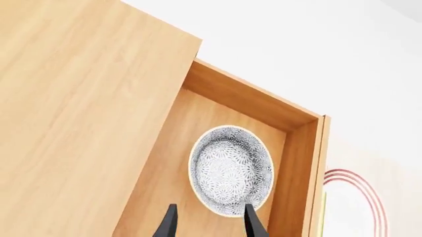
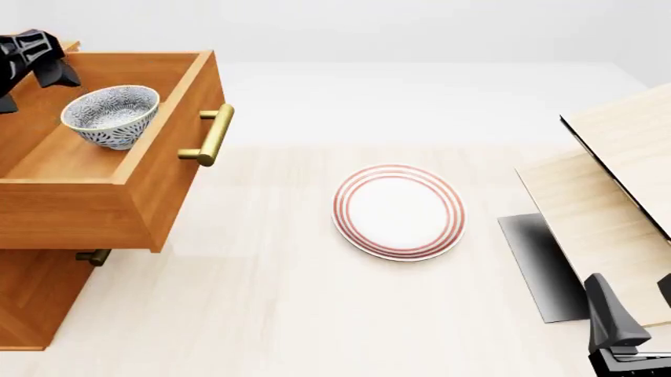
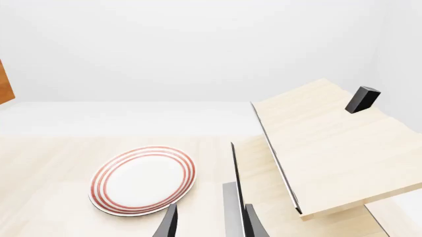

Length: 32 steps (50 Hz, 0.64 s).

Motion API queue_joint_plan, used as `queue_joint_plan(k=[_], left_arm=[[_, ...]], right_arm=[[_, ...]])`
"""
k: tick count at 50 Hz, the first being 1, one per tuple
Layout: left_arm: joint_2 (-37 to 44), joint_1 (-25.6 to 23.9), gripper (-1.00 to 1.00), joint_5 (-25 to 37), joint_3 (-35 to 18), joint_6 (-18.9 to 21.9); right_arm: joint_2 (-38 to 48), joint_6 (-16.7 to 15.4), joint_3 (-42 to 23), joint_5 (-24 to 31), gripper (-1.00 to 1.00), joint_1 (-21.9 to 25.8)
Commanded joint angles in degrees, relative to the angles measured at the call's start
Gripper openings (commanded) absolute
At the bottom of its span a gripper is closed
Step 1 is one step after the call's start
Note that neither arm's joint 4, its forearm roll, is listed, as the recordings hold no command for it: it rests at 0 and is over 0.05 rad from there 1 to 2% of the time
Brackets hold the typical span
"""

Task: Open the top drawer of the cabinet and put the bowl in it.

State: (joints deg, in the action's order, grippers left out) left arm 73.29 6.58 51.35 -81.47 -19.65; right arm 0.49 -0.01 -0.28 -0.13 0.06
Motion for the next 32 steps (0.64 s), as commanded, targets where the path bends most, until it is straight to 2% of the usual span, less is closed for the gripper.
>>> queue_joint_plan(k=[1, 14, 32], left_arm=[[-4.1, -0.9, 1.0, 2.6, 0.1, 0.1], [-8.2, -2.5, 1.0, 5.0, -0.2, 0.2], [-14.0, -3.4, 1.0, 12.3, -5.4, 3.2]], right_arm=[[-0.1, 0.0, 0.0, 0.0, 1.0, 0.0], [0.0, 0.0, 0.0, 0.0, 1.0, 0.0], [-0.1, 0.0, 0.0, 0.0, 1.0, 0.0]])
